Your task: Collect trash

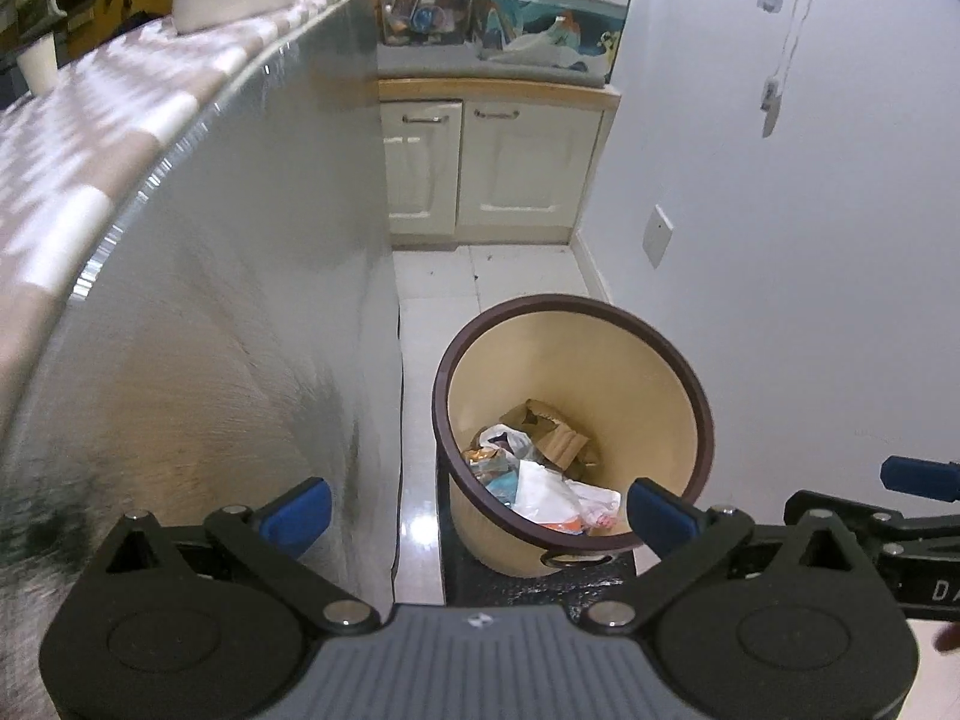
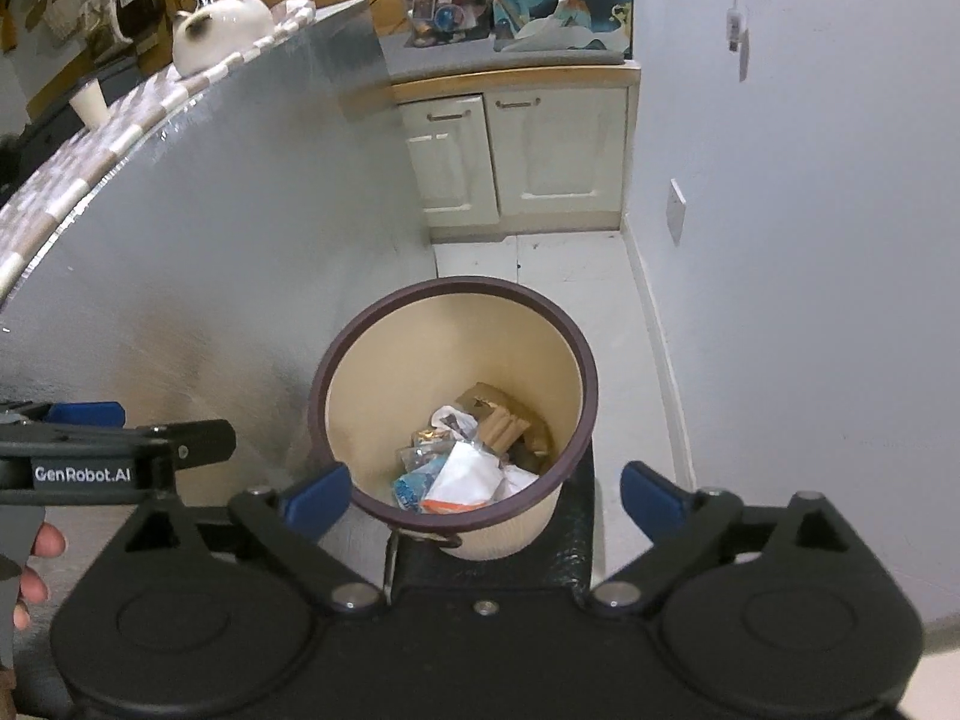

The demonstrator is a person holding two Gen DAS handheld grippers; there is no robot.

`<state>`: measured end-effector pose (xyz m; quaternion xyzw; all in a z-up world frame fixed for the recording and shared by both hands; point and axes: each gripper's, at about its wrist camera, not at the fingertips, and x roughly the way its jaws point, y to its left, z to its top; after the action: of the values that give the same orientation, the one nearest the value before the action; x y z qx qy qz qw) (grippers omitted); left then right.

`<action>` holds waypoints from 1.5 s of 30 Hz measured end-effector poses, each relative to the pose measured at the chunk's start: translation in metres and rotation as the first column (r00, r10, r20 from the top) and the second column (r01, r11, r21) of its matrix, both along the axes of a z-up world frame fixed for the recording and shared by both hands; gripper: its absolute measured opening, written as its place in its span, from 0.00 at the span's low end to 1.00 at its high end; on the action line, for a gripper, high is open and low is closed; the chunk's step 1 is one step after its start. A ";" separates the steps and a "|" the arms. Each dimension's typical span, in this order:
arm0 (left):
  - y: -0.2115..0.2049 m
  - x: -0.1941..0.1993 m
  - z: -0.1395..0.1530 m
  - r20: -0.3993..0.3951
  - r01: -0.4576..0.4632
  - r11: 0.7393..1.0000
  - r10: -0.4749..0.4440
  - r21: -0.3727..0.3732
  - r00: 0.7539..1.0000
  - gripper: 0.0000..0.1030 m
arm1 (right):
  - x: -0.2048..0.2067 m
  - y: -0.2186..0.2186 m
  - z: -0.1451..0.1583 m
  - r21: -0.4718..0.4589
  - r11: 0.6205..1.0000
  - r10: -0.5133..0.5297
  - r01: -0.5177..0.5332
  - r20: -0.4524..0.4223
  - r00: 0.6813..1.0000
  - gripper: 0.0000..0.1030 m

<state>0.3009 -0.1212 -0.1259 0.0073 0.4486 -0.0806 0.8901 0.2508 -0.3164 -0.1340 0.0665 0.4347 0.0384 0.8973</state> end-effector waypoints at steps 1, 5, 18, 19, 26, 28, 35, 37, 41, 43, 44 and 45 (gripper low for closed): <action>0.000 -0.005 0.005 0.007 0.004 1.000 -0.004 0.005 1.000 1.00 | -0.004 -0.001 0.004 -0.002 1.000 -0.005 0.005 0.002 1.000 0.96; 0.003 -0.026 0.027 0.046 0.018 1.000 -0.019 0.017 0.999 1.00 | -0.023 -0.003 0.020 -0.015 0.999 -0.045 0.045 0.027 0.999 0.98; 0.025 -0.099 0.093 0.182 0.060 0.998 -0.060 0.009 0.981 1.00 | -0.102 0.006 0.089 -0.018 0.997 -0.066 0.071 0.198 0.978 1.00; 0.029 -0.105 0.098 0.187 0.059 0.998 -0.058 0.000 0.981 1.00 | -0.107 0.008 0.093 -0.020 0.997 -0.065 0.071 0.209 0.976 1.00; 0.057 -0.132 0.119 0.200 0.035 0.999 -0.027 -0.033 0.979 1.00 | -0.142 0.023 0.117 -0.025 0.997 -0.067 0.076 0.257 0.964 1.00; 0.066 -0.140 0.123 0.210 0.027 0.999 -0.018 -0.039 0.978 1.00 | -0.149 0.030 0.121 -0.025 0.996 -0.073 0.082 0.267 0.961 1.00; 0.093 -0.160 0.129 0.226 -0.003 0.998 0.015 -0.056 0.974 1.00 | -0.171 0.055 0.130 -0.030 0.996 -0.070 0.082 0.293 0.954 1.00; 0.097 -0.164 0.129 0.229 -0.004 0.999 0.016 -0.054 0.973 1.00 | -0.176 0.062 0.131 -0.031 0.996 -0.065 0.078 0.296 0.953 1.00; 0.101 -0.171 0.125 0.237 0.008 0.999 0.002 -0.040 0.972 1.00 | -0.180 0.075 0.130 -0.048 0.996 -0.058 0.075 0.292 0.955 1.00; 0.102 -0.173 0.121 0.228 0.015 0.999 -0.004 -0.045 0.974 1.00 | -0.181 0.081 0.129 -0.062 0.995 -0.057 0.078 0.288 0.956 1.00; 0.103 -0.174 0.118 0.219 0.017 0.999 -0.007 -0.046 0.976 1.00 | -0.182 0.084 0.128 -0.072 0.994 -0.057 0.080 0.285 0.957 1.00; 0.104 -0.175 0.115 0.207 0.017 0.999 -0.008 -0.044 0.978 1.00 | -0.183 0.086 0.127 -0.079 0.993 -0.058 0.083 0.282 0.958 1.00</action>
<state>0.1254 -0.0174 -0.0112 -0.0018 0.3515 -0.0954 0.9313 0.0682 -0.2306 -0.0069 0.0355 0.3022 -0.0042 0.9526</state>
